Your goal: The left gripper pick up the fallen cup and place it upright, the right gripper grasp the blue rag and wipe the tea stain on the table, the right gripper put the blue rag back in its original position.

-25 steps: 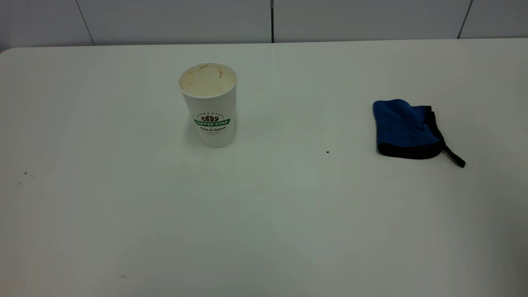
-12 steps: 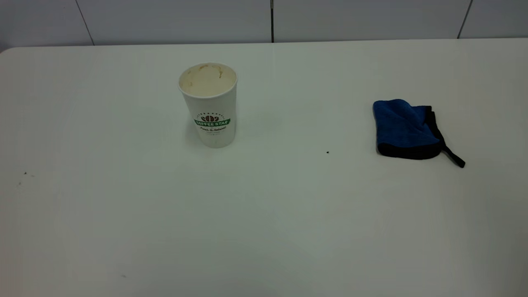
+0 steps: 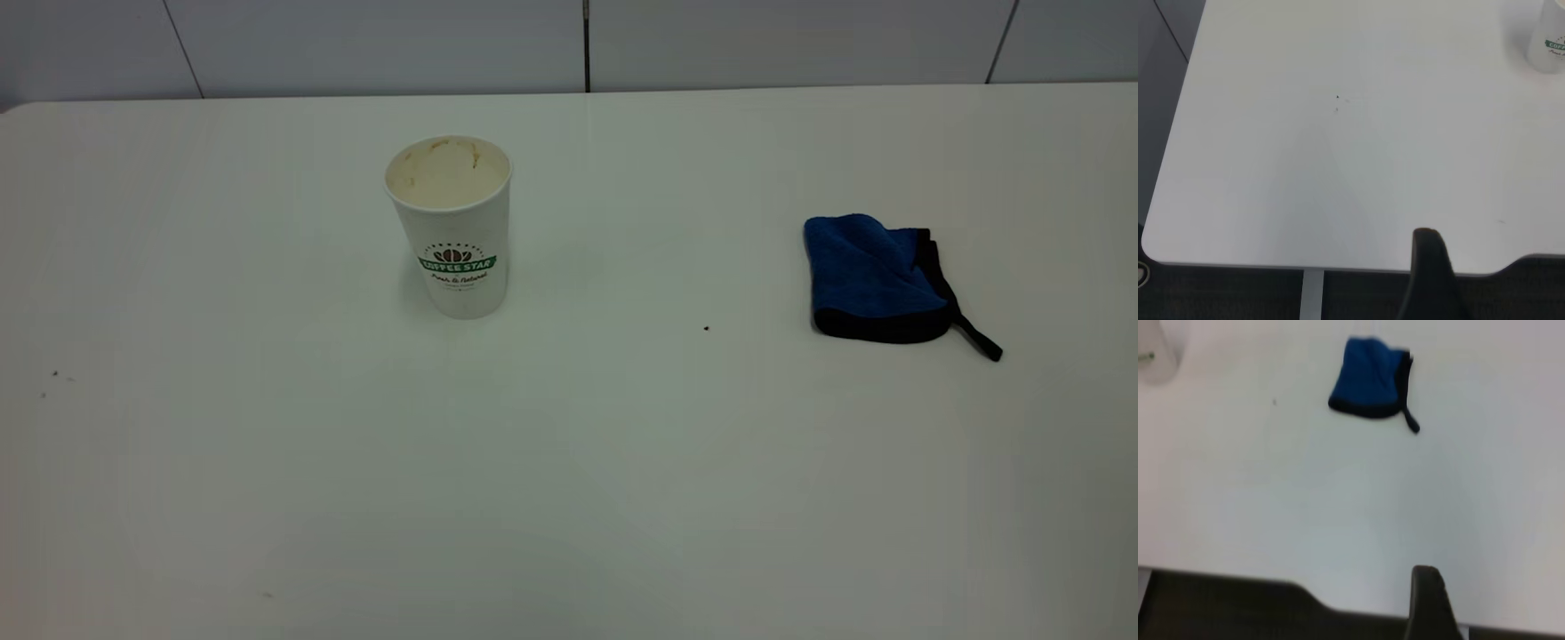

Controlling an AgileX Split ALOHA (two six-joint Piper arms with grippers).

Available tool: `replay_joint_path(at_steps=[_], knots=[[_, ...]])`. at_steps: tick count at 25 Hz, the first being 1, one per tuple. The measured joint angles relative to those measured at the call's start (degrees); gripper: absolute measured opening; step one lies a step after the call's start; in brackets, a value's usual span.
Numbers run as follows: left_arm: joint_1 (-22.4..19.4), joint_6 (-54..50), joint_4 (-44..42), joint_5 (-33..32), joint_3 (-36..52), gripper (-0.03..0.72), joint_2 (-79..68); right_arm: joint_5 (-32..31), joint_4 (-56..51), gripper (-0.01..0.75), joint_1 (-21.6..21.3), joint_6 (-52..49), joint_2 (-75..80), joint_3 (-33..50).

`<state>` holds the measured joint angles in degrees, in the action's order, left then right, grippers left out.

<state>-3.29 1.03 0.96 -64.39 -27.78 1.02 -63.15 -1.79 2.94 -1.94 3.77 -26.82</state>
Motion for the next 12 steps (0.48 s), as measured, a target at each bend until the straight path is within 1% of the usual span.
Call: replay_joint_path(at_steps=[3,6,10,12], knots=[[0.00,0.00,0.00,0.00,0.00,0.524,0.00,-0.39,0.00,0.532,0.00,-0.07,-4.18,0.00],[0.00,0.00,0.00,0.00,0.00,0.524,0.00,-0.52,0.04,0.532,-0.28,-0.07,-4.70,0.00],[0.00,0.00,0.00,0.00,0.00,0.524,0.00,-0.63,-0.07,0.532,-2.46,-0.07,-4.70,0.00],[0.00,0.00,0.00,0.00,0.00,0.524,0.00,-0.67,-0.09,0.532,-2.65,-0.07,-4.70,0.00]])
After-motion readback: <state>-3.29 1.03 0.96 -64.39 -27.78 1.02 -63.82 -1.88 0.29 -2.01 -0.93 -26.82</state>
